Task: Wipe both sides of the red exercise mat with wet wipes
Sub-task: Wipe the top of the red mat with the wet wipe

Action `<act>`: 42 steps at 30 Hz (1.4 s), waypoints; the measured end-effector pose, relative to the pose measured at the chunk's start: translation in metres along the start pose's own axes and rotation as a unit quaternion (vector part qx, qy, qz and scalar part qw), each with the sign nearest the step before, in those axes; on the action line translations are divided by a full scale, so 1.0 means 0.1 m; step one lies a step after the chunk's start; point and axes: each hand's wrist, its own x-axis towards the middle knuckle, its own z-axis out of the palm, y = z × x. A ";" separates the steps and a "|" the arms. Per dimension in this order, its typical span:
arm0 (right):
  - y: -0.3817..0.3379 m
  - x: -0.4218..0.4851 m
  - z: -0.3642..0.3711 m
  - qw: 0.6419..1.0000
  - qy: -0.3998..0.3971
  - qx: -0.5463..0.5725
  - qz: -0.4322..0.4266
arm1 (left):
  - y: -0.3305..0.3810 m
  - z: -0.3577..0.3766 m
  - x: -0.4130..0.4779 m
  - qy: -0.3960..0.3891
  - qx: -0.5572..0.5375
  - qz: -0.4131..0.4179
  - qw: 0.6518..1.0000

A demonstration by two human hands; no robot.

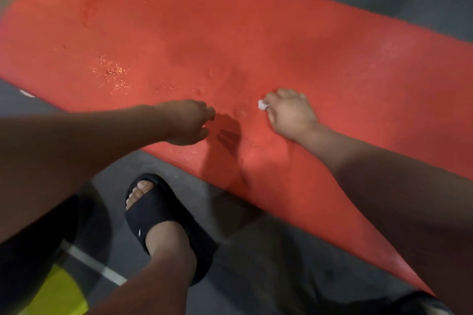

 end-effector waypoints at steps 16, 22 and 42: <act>-0.03 0.37 0.02 0.999 0.044 -0.012 0.023 | -0.11 0.77 0.27 -0.053 -0.077 -0.059 0.994; -0.52 0.03 0.17 0.995 0.004 0.065 -0.079 | -0.10 0.81 0.24 -0.062 -0.061 -0.069 0.994; -0.37 0.03 0.18 0.970 0.002 0.009 -0.242 | -0.01 0.77 0.13 -0.074 -0.041 -0.088 0.993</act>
